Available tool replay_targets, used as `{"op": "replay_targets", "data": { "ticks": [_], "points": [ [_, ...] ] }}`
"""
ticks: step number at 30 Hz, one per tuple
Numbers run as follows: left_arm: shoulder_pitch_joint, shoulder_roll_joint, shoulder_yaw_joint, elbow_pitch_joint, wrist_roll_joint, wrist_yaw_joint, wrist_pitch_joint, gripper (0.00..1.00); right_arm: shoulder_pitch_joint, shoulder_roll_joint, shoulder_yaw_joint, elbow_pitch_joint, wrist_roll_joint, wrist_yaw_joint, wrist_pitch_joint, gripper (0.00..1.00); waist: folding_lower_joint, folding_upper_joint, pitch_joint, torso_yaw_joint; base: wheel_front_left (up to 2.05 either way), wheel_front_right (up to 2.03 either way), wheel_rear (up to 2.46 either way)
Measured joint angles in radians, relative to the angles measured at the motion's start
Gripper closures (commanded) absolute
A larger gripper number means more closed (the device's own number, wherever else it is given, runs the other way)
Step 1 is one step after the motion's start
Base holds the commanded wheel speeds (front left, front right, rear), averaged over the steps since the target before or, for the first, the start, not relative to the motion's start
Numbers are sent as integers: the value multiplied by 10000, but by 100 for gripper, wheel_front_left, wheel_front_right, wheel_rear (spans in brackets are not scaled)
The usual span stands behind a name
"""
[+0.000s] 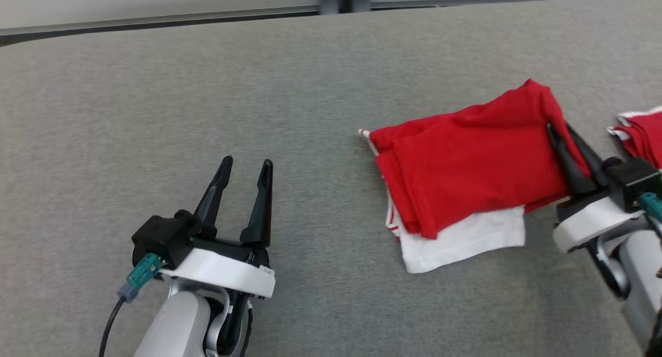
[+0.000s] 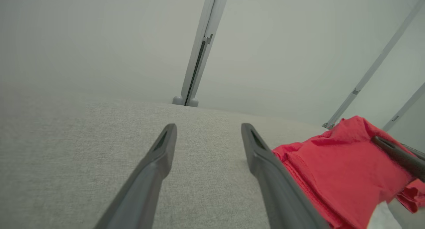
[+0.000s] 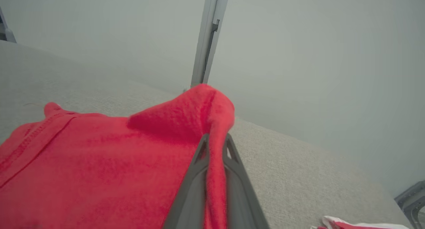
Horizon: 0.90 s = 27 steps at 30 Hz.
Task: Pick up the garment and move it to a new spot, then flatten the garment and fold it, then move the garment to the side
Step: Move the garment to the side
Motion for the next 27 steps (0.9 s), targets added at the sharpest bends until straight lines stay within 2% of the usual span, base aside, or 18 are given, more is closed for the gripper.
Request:
{"op": "replay_targets", "data": {
  "ticks": [5,8,11,15,20,27],
  "points": [
    [-450,-2,-113,128,412,-113,-2,0,-571,-1386,589,-161,-10,2,2,100,0,0,259,-843,0,0,0],
    [-831,4,-217,190,667,-180,0,0,-981,-2351,1154,-59,-476,8,2,100,0,0,524,-1328,0,0,0],
    [-1377,-13,-485,215,882,-288,0,0,-1373,-2905,1223,428,-458,8,2,100,0,0,941,-1701,0,0,0],
    [-1944,-10,-725,238,1068,-339,0,0,-2025,-3083,1206,1087,-222,8,0,100,0,0,1518,-2160,0,0,0],
    [-2674,-6,-1009,347,1549,-520,0,0,-2801,-3279,652,1914,-307,8,-4,100,0,0,2258,-2540,0,0,0],
    [-3243,372,-936,221,2034,-654,-2,0,-3204,-2792,-395,2633,-479,8,-23,100,0,0,2884,-2953,0,0,0]
  ]
}}
